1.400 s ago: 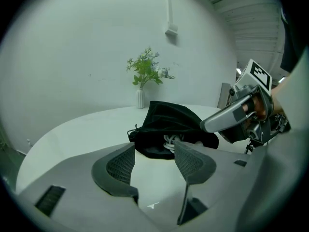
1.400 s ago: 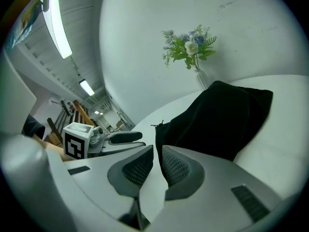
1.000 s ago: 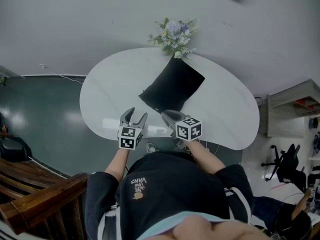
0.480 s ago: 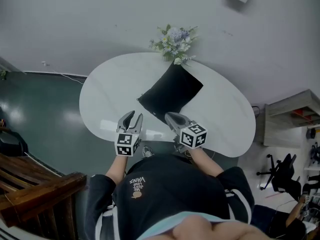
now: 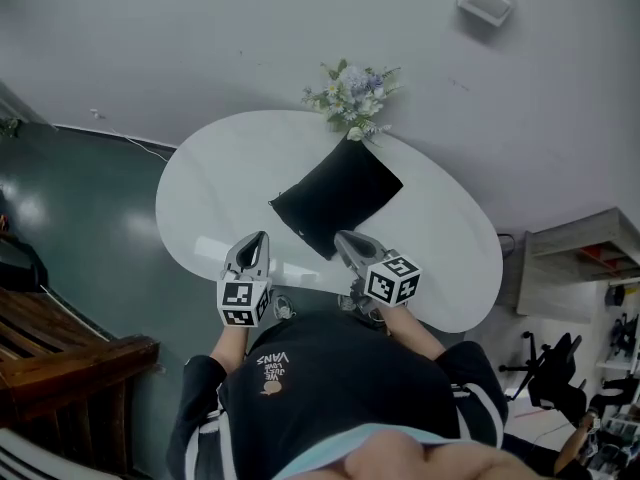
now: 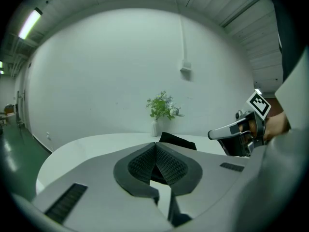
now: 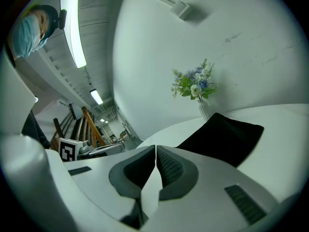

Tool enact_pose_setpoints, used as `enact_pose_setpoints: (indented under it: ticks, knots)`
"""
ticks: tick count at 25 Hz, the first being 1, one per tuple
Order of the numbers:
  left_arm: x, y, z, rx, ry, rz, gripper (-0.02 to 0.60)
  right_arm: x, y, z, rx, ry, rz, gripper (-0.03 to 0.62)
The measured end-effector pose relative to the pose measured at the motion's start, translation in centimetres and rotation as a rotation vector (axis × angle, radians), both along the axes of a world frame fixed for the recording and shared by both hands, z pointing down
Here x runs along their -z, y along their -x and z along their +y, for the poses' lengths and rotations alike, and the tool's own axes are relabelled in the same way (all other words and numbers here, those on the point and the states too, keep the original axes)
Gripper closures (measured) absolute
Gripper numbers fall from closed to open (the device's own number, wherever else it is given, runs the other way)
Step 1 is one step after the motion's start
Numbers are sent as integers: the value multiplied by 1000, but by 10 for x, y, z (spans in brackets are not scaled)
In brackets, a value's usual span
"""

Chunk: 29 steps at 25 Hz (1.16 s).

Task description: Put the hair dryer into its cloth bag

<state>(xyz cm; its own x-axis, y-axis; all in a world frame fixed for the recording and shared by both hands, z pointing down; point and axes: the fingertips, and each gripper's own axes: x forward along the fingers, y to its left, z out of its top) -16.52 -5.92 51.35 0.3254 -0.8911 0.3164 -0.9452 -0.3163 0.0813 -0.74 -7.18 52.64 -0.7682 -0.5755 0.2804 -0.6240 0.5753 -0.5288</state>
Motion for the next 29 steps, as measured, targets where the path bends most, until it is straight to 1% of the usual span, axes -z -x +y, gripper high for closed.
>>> enact_pose_setpoints:
  ticks: [4,7,16,23,29]
  knots:
    - [8,-4,7,34,-1,30,561,2,-10,1,16,1,4,548]
    - [16,-7,11,55,-17,56,561,-1,-17,0,19,8,21,549]
    - [25,-15,22,83,-31,81,561,-3,-31,0,32,13,42,551]
    - [25,-20,23,74,-21,101,561,-5,-33,3,37,26,50,551]
    - [24,-23,18,70,-33,114,562,-5,-34,-6,6,21,33,551]
